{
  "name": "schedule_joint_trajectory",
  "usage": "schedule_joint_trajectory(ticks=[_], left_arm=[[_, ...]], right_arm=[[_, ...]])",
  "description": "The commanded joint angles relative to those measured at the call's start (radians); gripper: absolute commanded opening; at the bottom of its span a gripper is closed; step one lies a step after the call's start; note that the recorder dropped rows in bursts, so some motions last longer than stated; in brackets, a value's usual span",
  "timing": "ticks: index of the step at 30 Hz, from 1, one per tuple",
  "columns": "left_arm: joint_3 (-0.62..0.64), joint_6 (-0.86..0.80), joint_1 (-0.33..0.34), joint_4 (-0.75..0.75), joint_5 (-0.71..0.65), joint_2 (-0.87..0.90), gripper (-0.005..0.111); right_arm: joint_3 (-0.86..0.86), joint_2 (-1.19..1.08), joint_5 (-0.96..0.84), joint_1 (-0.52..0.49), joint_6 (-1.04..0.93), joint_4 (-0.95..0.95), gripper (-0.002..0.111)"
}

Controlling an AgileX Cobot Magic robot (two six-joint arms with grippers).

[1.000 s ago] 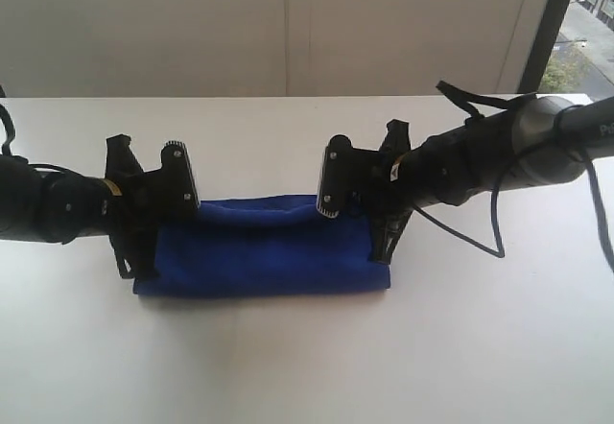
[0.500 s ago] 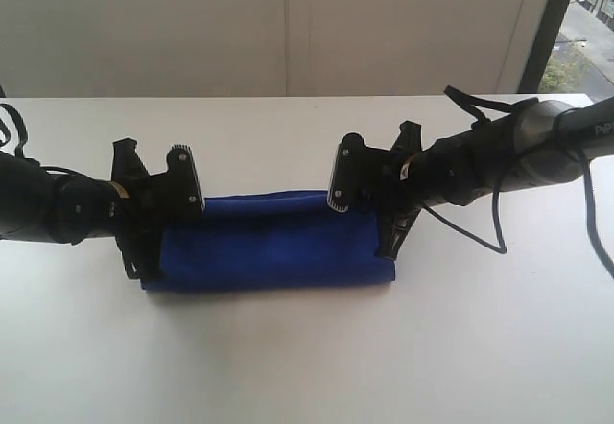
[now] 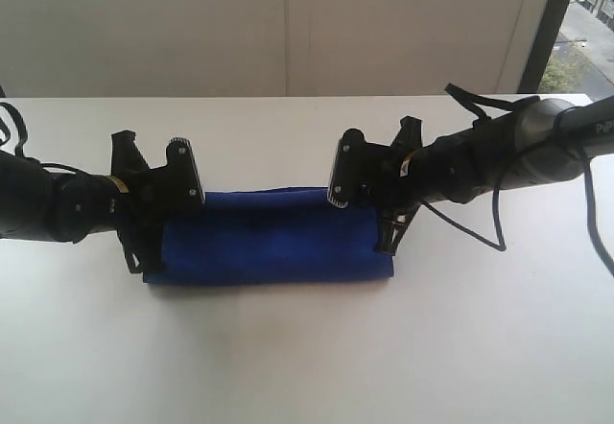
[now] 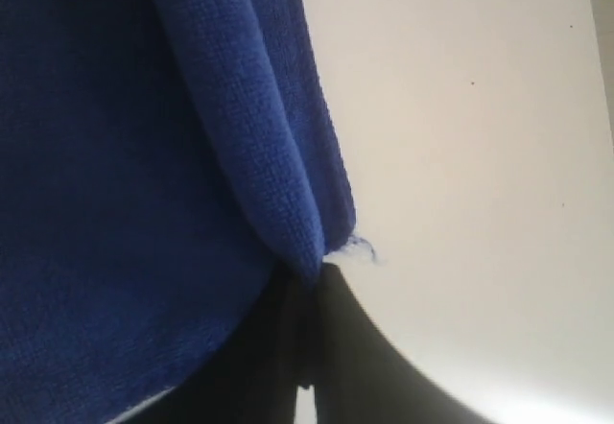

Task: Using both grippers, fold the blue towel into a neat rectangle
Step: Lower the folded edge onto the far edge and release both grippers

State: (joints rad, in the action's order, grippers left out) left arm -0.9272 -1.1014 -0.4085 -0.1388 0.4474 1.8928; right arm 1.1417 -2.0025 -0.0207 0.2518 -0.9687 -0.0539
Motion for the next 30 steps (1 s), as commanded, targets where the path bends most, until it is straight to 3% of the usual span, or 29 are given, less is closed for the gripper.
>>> schedule_joint_trajectory(ticks=[1, 25, 28, 30], left_arm=[[-0.004, 0.003, 0.002, -0.009, 0.008, -0.009, 0.000], [-0.016, 0.052, 0.035, -0.005, 0.162, 0.110, 0.000], [-0.022, 0.052, 0.035, -0.005, 0.159, 0.120, 0.011], [-0.028, 0.052, 0.035, -0.005, 0.159, 0.124, 0.023]], right_arm=[[0.003, 0.001, 0.030, -0.006, 0.008, -0.003, 0.000], [0.003, -0.101, 0.219, -0.016, 0.008, 0.018, 0.000], [0.003, -0.107, 0.244, -0.018, 0.008, 0.036, 0.003], [0.003, -0.107, 0.249, -0.022, 0.004, 0.041, 0.013]])
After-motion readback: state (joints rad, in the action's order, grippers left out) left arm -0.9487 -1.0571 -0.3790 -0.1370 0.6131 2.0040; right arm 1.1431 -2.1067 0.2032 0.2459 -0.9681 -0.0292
